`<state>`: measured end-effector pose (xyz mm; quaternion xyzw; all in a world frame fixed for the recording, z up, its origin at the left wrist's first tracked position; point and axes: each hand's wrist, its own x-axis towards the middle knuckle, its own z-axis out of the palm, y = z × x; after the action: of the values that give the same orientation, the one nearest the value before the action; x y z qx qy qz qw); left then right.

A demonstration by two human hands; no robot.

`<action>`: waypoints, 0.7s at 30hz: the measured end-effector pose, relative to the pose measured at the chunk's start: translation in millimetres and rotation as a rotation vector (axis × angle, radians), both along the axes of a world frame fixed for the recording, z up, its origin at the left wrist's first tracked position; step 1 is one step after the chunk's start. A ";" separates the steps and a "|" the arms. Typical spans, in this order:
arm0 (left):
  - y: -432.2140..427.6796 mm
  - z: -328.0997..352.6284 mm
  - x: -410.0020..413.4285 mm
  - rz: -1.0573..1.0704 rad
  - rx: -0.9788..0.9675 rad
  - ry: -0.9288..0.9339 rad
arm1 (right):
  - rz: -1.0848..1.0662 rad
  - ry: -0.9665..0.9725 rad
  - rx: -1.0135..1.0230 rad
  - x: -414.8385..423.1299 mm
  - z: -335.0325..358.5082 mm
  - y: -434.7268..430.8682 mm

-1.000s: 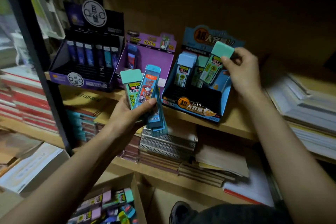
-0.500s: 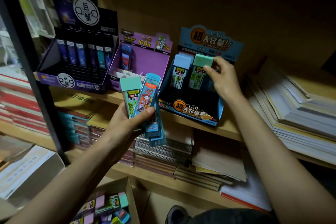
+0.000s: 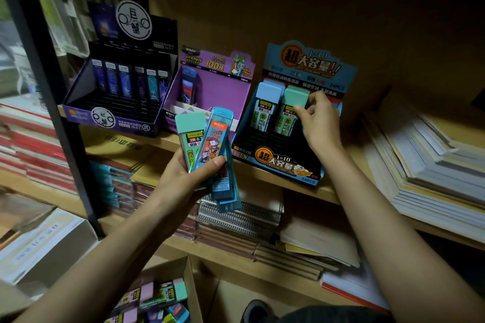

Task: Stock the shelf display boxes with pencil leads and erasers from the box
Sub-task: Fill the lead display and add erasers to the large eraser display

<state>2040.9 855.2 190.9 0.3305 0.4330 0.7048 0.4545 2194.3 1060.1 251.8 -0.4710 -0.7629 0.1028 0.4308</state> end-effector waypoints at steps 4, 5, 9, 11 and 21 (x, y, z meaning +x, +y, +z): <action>-0.6 1.2 0.0 0.020 0.008 -0.015 | -0.123 -0.140 0.038 0.2 1.6 -15.2; -0.8 1.8 -0.2 0.026 0.011 -0.020 | -0.143 -0.142 0.092 -0.4 2.9 -23.6; -2.7 2.9 -3.2 0.024 0.017 -0.039 | 0.229 0.065 -0.115 -22.9 10.9 -73.0; -4.6 2.4 -4.9 0.011 0.015 -0.043 | 0.473 0.133 -0.462 -41.7 10.8 -99.9; -28.9 7.3 -23.1 -0.056 0.048 -0.050 | 0.702 0.473 -0.874 -89.2 0.8 -136.1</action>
<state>2017.8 826.4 198.3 0.3358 0.3950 0.7101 0.4765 2105.1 923.9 252.5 -0.2888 -0.6433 0.6444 0.2959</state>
